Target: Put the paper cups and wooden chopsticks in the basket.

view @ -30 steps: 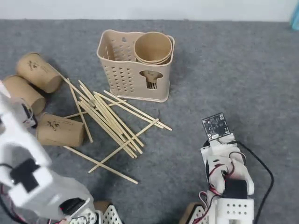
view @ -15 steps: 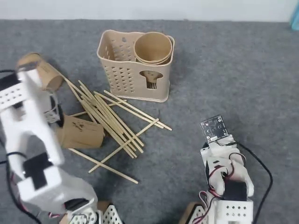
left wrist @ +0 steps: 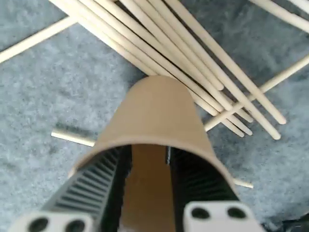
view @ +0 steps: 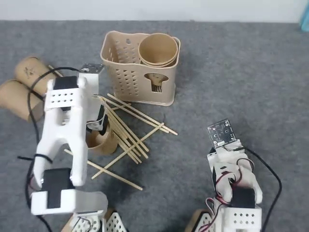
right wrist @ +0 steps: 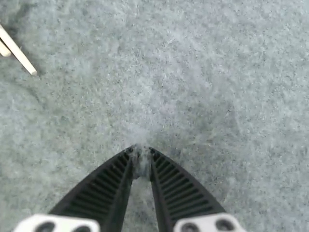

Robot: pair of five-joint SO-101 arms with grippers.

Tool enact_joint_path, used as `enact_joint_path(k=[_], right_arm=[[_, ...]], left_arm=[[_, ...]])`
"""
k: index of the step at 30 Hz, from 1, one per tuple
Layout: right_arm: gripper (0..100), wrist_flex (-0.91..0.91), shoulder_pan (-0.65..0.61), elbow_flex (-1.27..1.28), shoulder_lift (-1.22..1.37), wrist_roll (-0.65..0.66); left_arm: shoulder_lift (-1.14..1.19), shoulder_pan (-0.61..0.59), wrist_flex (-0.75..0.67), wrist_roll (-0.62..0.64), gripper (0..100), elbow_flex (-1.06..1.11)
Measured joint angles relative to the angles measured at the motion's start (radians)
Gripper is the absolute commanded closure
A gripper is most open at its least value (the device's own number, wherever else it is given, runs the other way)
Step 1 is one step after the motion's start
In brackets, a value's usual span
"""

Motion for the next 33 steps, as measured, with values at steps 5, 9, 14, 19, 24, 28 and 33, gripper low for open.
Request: enact_joint_path(k=[5,9,14,19,24,28,33], right_arm=[[99.1,0.0,0.0,0.0,0.0,0.003],[99.1,0.0,0.0,0.0,0.0,0.015],[99.1,0.0,0.002,0.008,0.0,0.029],[99.1,0.0,0.0,0.008,0.0,0.032],[99.1,0.0,0.0,0.008,0.0,0.032],[99.1,0.0,0.0,0.008,0.0,0.032],[99.1,0.021,0.0,0.008,0.0,0.032]], left_arm=[[0.0,0.025,-0.002,0.0,88,-0.012],[-0.043,0.058,0.023,0.0,88,-0.035],[-0.186,0.097,0.075,-0.006,88,-0.037],[-0.304,0.095,0.097,-0.028,88,-0.032],[-0.331,0.092,0.063,-0.054,88,0.091],[-0.331,0.094,0.04,-0.054,88,0.126],[-0.334,0.101,0.064,-0.051,88,0.126]])
